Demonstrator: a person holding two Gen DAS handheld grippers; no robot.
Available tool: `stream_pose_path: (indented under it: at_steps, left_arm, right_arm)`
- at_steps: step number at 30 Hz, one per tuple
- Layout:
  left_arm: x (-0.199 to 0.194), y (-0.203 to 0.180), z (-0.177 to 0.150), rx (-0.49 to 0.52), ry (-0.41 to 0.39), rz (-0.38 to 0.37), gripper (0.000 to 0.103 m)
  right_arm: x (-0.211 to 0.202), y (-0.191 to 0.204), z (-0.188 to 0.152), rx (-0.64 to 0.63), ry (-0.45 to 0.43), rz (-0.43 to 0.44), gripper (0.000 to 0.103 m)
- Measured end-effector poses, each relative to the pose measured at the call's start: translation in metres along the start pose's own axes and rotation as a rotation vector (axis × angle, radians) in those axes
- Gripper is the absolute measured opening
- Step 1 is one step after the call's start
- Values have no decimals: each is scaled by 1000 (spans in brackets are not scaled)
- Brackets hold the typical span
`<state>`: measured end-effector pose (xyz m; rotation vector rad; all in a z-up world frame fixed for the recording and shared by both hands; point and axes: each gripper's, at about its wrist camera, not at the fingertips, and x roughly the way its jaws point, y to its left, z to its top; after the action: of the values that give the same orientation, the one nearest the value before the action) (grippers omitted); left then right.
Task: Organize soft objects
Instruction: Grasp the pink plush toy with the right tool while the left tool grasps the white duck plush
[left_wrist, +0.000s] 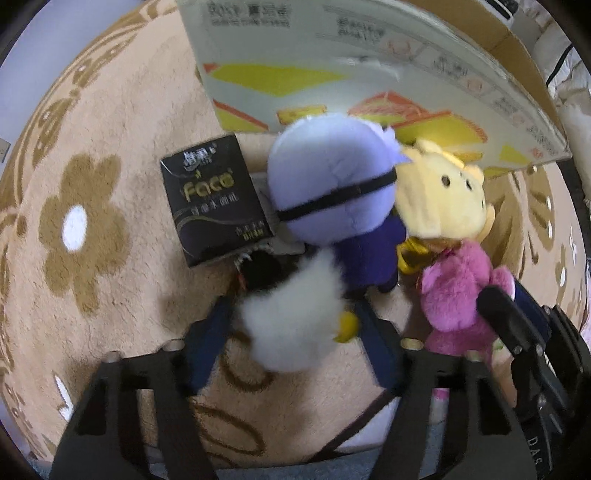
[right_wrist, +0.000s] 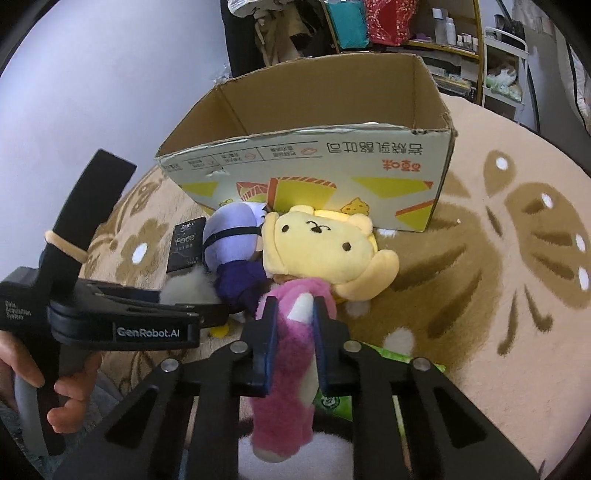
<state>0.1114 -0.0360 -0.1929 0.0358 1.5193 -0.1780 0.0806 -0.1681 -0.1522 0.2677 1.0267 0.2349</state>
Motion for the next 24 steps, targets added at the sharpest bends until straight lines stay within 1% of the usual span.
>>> stream_pose_path:
  at_steps: [2,6,7,10,11,13,18,21,24]
  left_arm:
    - [1,-3,-3,7,4,3,44]
    - [-3,-1,-4,14,-26,46,38]
    - [-4,-1,-4,12,-32,54,32]
    - [-9,0,-3,4,-44,50,32]
    - [-11,6,0,6,-50,43,32]
    - [-15,3,4,10,-63,39,31]
    - [-24,-3,2,34,-89,9,29]
    - [-36,-11,-2,48,-115,22,29]
    - [-50,-13,-5,49,-161,39,29]
  right_arm:
    - [-4,0,1,-2,-15,-3,18]
    - [-16,-1,0,15,-54,-36,18]
    - [-20,-1,0,18,-69,-42,18]
    - [-34,-2,-1,8,-117,-71,18]
    - [-37,-1,0,4,-132,-82,18]
    - [-43,-3,1,0,-151,-99,18]
    - [-43,0,1,-11,-153,-116,18]
    - [-43,3,-1,-37,-150,-157,18]
    - [-41,5,-1,-46,-146,-166,18]
